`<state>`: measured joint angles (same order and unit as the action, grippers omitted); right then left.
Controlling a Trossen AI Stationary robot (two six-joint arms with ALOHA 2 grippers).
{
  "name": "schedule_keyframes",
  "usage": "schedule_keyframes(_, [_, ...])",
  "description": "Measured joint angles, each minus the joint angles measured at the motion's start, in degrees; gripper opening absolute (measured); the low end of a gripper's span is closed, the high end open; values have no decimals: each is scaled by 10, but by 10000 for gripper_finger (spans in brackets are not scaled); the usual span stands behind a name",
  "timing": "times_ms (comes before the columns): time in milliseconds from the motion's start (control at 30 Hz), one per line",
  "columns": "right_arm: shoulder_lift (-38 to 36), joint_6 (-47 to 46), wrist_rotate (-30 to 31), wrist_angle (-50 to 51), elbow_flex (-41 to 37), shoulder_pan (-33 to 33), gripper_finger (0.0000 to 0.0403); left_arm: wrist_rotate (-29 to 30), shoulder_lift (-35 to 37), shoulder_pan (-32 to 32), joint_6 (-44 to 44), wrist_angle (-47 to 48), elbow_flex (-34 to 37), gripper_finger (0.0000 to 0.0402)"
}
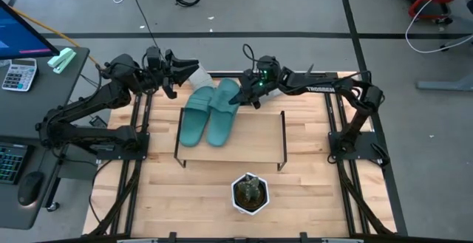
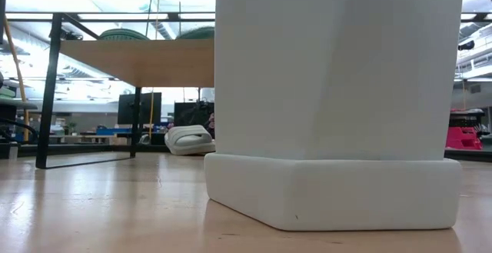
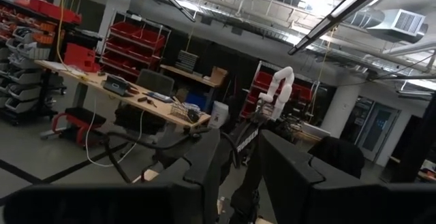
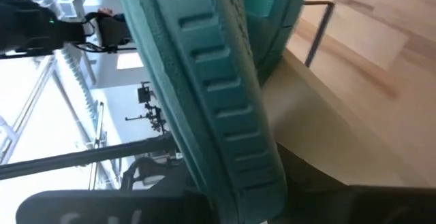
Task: Pick and place slides into the shelf
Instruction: Put the green slipper on the shelf
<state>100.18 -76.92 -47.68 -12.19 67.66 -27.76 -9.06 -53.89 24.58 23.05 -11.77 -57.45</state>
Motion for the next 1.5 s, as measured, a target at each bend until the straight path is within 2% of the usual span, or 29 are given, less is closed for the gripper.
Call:
schedule_keyframes(467, [4,2,13,1,0,2,84,0,0,-1,3,0,0,107])
schedule_keyframes(733, [4,13,22,0,0,6,160,0,0,-1,3,0,0,107])
schedule_keyframes(1067, [4,20,28,23,0,7,221,0,-1,-1,2,0,0,107])
schedule_keyframes(1267, [4,30,24,32,0,11,249,0,-1,-1,2,0,0,107])
schedule_keyframes(1500, [4,39,24,33,0,12,263,0,-1,-1,2,0,0,107])
